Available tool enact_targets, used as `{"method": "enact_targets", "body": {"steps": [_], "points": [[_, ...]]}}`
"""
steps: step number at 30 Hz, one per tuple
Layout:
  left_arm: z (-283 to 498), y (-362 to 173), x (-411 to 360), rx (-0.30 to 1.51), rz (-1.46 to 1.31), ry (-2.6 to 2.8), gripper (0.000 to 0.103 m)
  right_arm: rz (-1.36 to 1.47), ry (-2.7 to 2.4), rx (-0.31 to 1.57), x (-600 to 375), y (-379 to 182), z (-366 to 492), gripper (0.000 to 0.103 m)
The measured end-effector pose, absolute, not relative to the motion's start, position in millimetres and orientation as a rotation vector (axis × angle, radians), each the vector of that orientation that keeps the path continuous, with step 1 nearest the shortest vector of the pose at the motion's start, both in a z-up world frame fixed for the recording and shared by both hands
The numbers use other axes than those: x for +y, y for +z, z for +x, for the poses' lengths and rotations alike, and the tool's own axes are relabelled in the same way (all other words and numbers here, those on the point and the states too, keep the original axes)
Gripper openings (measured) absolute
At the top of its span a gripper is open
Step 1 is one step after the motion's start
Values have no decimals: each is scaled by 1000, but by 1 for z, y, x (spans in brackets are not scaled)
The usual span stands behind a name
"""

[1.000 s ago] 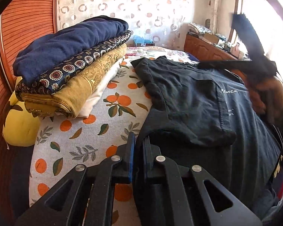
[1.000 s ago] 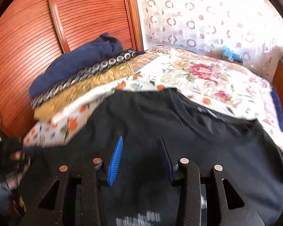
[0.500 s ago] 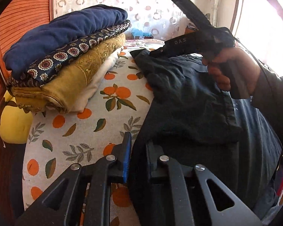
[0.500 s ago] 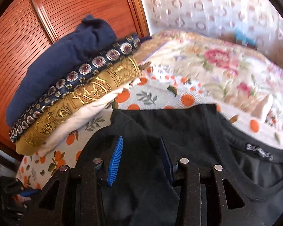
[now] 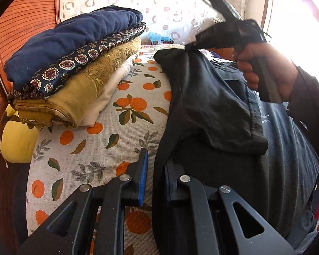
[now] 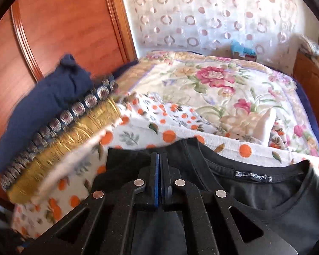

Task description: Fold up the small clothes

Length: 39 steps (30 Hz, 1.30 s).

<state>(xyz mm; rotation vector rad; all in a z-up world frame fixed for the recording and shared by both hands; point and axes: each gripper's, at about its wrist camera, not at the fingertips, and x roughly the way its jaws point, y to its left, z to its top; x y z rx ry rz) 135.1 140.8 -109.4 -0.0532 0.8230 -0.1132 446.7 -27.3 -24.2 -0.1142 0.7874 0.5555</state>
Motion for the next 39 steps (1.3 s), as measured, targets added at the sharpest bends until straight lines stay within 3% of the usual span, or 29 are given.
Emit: {"method": "enact_targets", "body": {"steps": [6, 10, 12, 13, 16, 17, 19, 21, 26, 30, 39], "points": [[133, -110, 141, 820, -55, -113, 14, -120, 568, 804, -38, -28, 445, 5], [132, -110, 141, 817, -50, -112, 14, -118, 606, 755, -72, -12, 415, 33], [132, -110, 139, 816, -42, -109, 16, -130, 605, 730, -96, -6, 385, 58], [132, -110, 139, 816, -39, -111, 18, -134, 596, 726, -114, -7, 372, 61], [132, -109, 136, 819, -19, -115, 33, -133, 578, 718, -162, -18, 337, 61], [132, -107, 135, 816, -12, -109, 47, -138, 560, 713, -182, -22, 324, 61], [130, -101, 134, 796, -3, -106, 55, -136, 514, 704, -220, -30, 300, 61], [125, -90, 133, 771, -3, -97, 73, -100, 475, 705, -264, -37, 279, 61], [115, -53, 122, 703, -42, -163, 82, -63, 311, 731, -355, -60, 249, 61], [119, -39, 91, 687, -31, -233, 82, -16, 220, 756, -406, -76, 243, 61], [149, -64, 7, 760, 33, -353, 82, 90, 210, 815, -416, -100, 277, 61]]}}
